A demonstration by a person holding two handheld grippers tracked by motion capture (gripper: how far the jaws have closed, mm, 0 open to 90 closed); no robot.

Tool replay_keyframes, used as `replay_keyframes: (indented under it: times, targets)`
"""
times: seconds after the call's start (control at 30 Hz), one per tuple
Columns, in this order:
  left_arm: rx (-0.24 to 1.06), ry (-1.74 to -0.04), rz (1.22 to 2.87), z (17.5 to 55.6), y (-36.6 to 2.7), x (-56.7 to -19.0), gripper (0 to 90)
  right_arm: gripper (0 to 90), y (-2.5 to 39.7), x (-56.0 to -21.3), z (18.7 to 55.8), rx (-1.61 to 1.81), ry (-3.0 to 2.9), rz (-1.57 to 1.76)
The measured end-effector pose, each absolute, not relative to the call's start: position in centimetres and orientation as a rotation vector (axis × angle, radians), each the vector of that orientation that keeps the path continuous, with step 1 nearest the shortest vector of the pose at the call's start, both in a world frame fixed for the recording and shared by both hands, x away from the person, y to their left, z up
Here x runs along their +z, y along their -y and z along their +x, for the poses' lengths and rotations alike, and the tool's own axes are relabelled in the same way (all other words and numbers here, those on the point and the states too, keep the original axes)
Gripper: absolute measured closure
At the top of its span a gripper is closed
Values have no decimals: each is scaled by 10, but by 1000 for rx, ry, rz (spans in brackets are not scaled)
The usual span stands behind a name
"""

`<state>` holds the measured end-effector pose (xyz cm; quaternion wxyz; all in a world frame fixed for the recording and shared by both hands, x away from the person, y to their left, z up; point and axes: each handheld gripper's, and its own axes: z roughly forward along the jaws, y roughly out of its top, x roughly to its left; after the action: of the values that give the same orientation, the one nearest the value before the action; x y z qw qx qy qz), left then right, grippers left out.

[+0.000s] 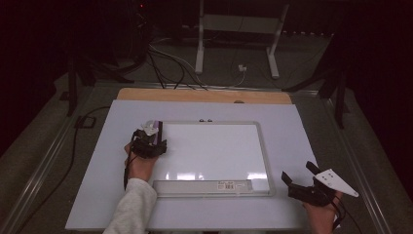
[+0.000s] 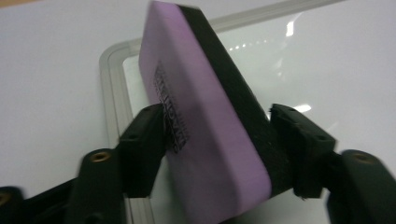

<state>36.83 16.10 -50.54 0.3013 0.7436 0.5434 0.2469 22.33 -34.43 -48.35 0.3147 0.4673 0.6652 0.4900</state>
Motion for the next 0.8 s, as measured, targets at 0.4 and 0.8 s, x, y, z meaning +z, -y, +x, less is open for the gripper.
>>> replay_keyframes:
  times: [0.4,0.8]
  targets:
    - [675,-1565,1899,370,-163,-505,639,2,345,-483,223,1293,-1752,1231]
    - [696,-1694,1791,373,-170,-504,639,3,345,-483,223,1295,-1751,1231]
